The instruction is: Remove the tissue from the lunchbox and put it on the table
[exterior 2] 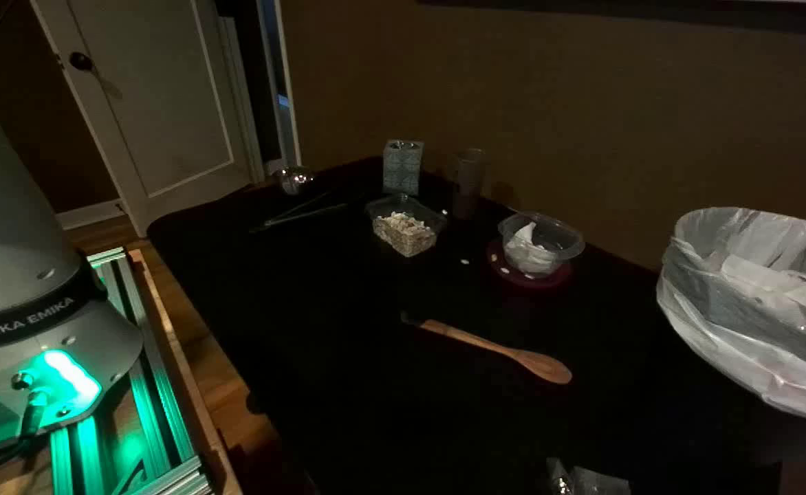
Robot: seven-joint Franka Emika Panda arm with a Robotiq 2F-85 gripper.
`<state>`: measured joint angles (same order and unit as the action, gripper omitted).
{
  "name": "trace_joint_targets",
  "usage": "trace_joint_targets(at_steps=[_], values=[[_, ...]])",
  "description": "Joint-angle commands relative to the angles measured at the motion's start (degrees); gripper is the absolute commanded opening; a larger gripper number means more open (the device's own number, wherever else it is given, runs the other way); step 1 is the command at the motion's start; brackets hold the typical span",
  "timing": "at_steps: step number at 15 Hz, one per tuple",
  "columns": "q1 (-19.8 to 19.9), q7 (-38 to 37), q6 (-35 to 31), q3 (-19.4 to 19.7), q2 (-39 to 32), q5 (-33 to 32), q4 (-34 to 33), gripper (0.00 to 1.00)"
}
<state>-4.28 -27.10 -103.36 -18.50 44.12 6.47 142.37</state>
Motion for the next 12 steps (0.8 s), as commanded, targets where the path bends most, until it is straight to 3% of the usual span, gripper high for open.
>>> trace_joint_targets(at_steps=[1,6,12], values=[[-0.21,-0.12,0.12,0.19,-0.10,-0.17,-0.13,1.00],[-0.21,-0.12,0.12,0.19,-0.09,-0.17,-0.13,1.00],[9.28,-3.93,-4.24,4.51,-7.08,-4.34,-4.42,1.00]])
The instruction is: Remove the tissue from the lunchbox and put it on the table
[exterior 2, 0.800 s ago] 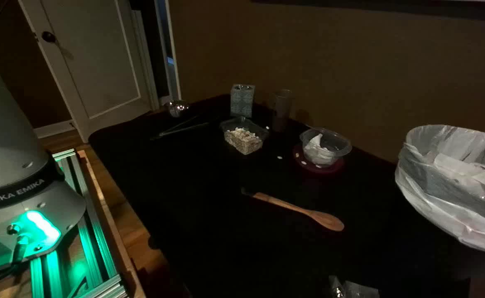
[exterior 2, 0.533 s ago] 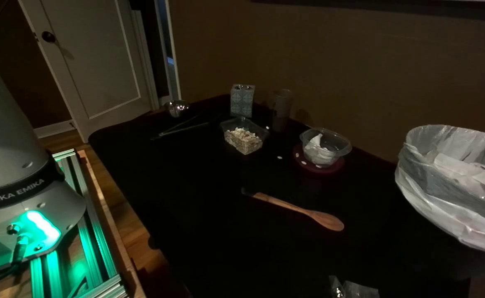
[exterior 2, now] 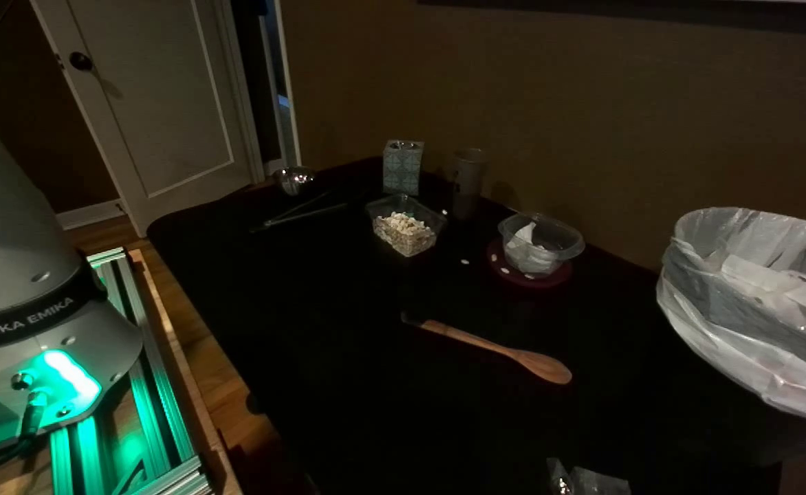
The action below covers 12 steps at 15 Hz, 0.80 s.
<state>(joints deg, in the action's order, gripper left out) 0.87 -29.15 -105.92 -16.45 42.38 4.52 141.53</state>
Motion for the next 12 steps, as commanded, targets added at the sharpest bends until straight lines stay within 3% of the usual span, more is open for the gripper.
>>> trace_joint_targets(at_steps=[1,4,9,10,12], values=[[5.71,-2.01,-2.41,3.49,-7.21,-3.28,-4.94,1.00],[8.93,-1.66,-3.04,7.09,-13.98,-4.78,-10.45,1.00],[9.40,-2.21,0.05,12.52,-22.96,-2.80,-20.60,1.00],[8.72,-0.93,-2.71,12.66,-19.33,-4.18,-16.00,1.00],[8.67,-1.10,-2.05,13.54,-21.99,-4.00,-18.89,1.00]])
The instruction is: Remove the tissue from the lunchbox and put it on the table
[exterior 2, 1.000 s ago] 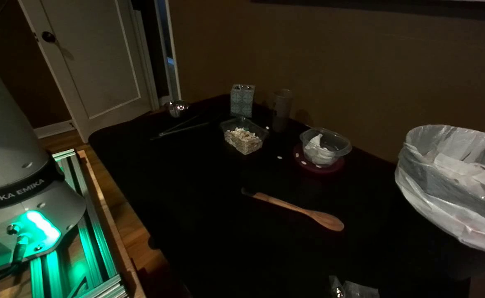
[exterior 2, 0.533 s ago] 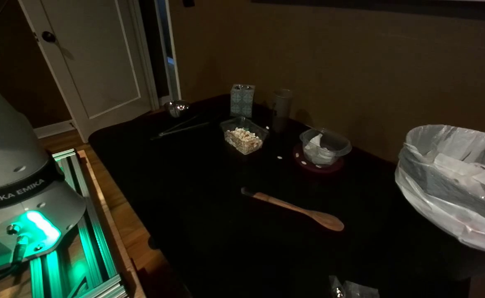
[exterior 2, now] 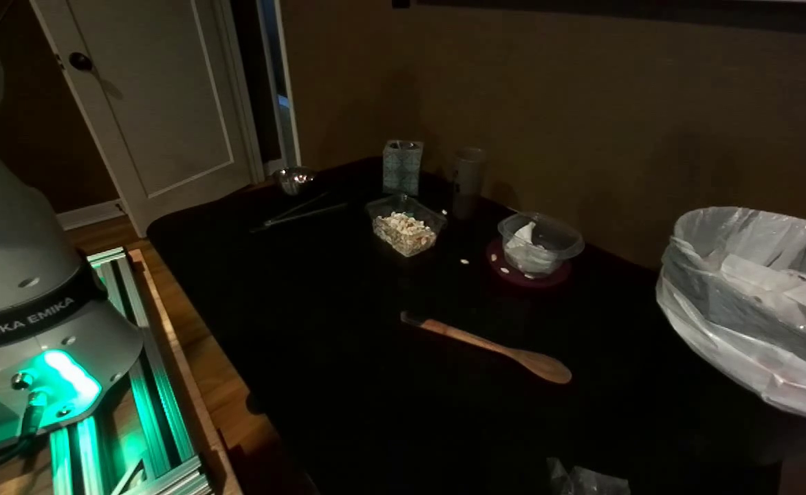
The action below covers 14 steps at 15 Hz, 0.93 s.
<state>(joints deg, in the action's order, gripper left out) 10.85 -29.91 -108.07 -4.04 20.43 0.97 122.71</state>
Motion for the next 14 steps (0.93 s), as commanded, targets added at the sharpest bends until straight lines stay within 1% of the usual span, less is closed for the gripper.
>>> trace_joint_targets(at_steps=[1,7,8,10,12,14], values=[[-1.38,-0.50,0.29,1.16,-0.61,-0.42,-0.72,1.00],[-1.55,-0.77,0.42,1.07,-0.84,-0.40,-1.17,1.00],[-1.02,-2.02,0.59,1.51,-2.16,0.26,-2.14,1.00],[-0.29,-1.41,1.95,3.91,-6.35,2.45,-5.06,1.00],[0.18,1.32,2.76,7.55,-11.02,6.04,-8.18,1.00],[0.27,7.45,3.94,11.60,-16.26,11.46,-12.09,1.00]])
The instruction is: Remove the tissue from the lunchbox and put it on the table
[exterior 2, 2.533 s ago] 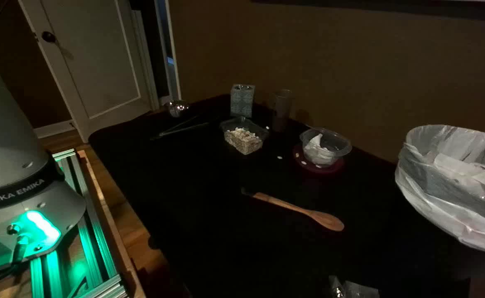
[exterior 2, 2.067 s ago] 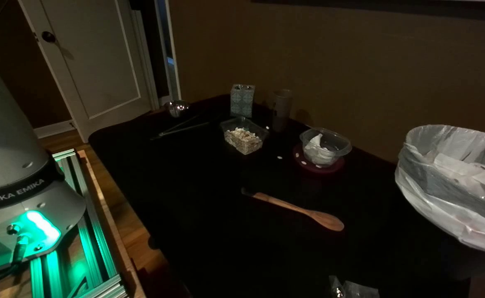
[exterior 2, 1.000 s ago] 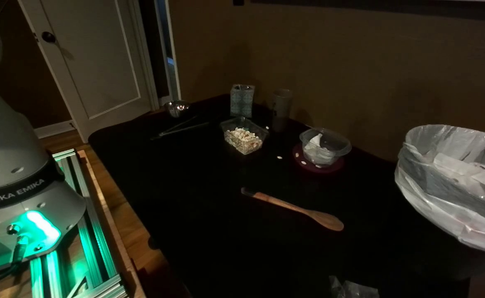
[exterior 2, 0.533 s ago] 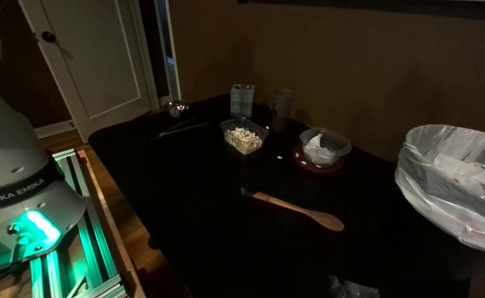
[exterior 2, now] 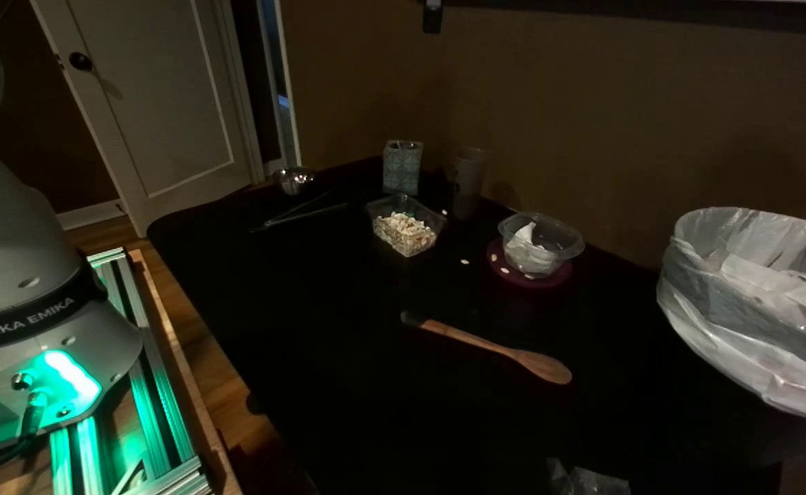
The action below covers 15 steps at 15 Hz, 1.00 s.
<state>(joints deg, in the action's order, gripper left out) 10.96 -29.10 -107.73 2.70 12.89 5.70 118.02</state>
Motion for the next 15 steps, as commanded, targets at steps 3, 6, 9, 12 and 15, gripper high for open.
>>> trace_joint_targets(at_steps=[3,6,9,12,15], values=[[0.81,15.72,7.51,8.41,-16.45,14.44,-13.16,1.00],[1.04,15.29,8.11,8.71,-15.77,13.99,-11.54,1.00],[1.36,16.56,10.97,8.81,-20.76,15.64,-15.29,1.00],[1.33,16.61,11.34,8.77,-21.37,15.75,-16.31,1.00],[1.13,18.92,6.54,8.52,-24.06,15.34,-15.31,1.00]])
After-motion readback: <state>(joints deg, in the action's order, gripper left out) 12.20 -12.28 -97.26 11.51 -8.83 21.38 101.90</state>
